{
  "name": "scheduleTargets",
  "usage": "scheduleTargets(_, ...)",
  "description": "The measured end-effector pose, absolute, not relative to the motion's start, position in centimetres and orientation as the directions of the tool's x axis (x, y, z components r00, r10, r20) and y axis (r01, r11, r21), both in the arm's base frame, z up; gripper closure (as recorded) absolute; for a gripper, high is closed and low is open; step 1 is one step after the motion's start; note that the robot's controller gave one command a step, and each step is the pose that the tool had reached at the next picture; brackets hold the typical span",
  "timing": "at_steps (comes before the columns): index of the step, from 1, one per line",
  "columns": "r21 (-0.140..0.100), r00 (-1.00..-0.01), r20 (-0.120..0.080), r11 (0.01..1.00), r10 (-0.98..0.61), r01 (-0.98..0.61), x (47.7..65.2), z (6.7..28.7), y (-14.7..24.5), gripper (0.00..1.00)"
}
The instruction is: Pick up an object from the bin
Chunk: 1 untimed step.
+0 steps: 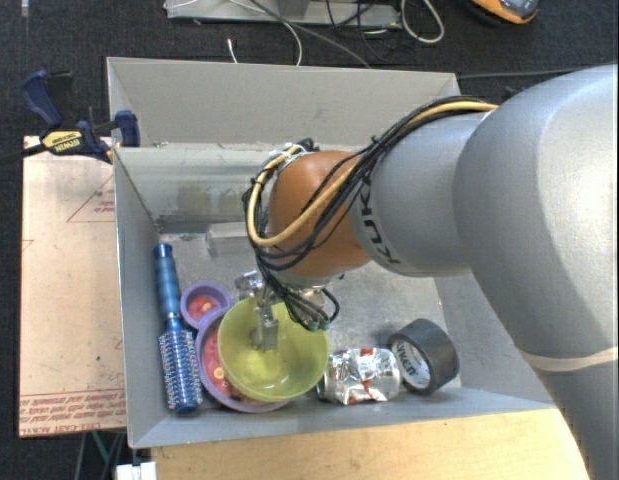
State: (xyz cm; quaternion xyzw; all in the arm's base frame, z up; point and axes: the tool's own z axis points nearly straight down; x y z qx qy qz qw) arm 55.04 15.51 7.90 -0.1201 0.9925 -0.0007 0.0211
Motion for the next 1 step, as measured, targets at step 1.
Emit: scheduleTargets(1, -0.006, -0.970, -0.042, 0.971, -0.238, -0.238, 55.04, 7.90, 15.51, 1.00)
